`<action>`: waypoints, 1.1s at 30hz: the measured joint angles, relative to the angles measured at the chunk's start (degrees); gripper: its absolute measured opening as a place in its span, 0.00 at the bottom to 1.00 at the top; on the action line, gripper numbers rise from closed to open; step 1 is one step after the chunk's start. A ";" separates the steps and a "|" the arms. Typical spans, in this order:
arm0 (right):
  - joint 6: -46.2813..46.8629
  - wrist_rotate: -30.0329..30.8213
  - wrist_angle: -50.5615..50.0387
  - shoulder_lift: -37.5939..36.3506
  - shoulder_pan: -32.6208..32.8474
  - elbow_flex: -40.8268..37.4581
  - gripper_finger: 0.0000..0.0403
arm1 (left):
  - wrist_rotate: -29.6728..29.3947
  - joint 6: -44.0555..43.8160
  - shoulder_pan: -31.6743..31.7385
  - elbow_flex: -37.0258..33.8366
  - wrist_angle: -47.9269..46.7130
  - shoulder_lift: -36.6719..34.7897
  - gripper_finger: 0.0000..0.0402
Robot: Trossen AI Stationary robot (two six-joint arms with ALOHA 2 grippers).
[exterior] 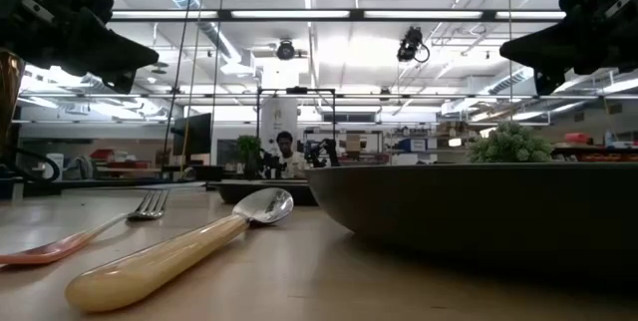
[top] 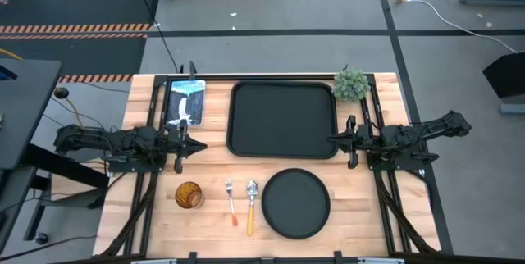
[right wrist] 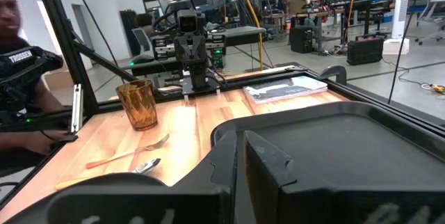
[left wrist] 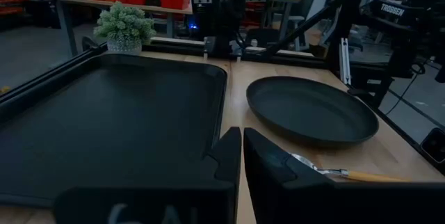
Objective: Pick and place plate/cup/fork/spoon on tray
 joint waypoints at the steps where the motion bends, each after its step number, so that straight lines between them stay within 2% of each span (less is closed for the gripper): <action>1: 0.00 -0.01 -0.01 -0.01 0.00 0.00 0.08 | 0.00 0.00 0.01 0.00 0.02 0.00 0.06; 31: 0.00 -0.01 -0.01 0.01 0.00 0.01 0.08 | 0.00 -0.02 0.02 0.00 0.02 -0.02 0.06; 33: 0.00 0.01 -0.02 0.01 -0.01 0.00 0.08 | 0.08 -2.57 0.00 0.00 0.01 -0.01 0.06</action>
